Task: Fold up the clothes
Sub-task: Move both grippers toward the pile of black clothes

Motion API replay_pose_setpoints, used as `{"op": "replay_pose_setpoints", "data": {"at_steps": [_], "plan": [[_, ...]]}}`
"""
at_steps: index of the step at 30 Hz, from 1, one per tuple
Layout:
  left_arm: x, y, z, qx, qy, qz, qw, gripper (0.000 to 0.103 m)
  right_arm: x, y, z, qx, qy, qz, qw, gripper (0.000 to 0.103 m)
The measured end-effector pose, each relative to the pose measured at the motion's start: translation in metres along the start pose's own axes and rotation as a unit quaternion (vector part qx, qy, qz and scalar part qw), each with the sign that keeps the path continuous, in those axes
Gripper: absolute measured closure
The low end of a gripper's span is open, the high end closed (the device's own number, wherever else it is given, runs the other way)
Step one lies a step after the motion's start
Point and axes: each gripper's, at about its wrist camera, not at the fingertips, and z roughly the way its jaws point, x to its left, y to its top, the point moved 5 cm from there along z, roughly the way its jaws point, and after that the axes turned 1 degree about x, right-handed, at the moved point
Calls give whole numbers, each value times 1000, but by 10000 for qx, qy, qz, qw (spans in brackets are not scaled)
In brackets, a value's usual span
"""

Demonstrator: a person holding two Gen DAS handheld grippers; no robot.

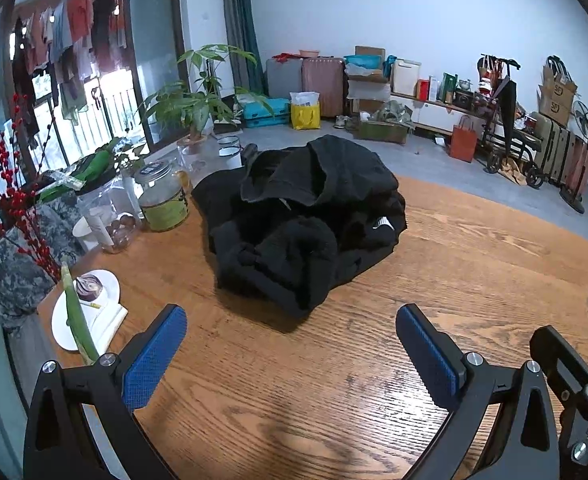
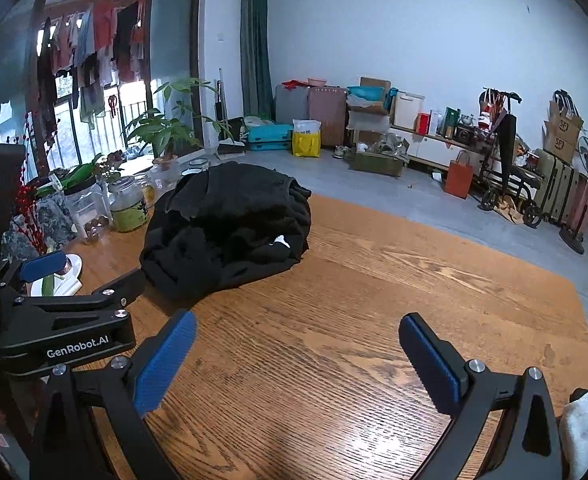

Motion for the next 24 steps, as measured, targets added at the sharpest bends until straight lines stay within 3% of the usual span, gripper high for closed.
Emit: {"op": "replay_pose_setpoints", "data": {"at_steps": [24], "plan": [[7, -9, -1, 129, 0, -35, 9999, 0, 7, -4, -4, 74, 114, -27, 9999, 0]]}}
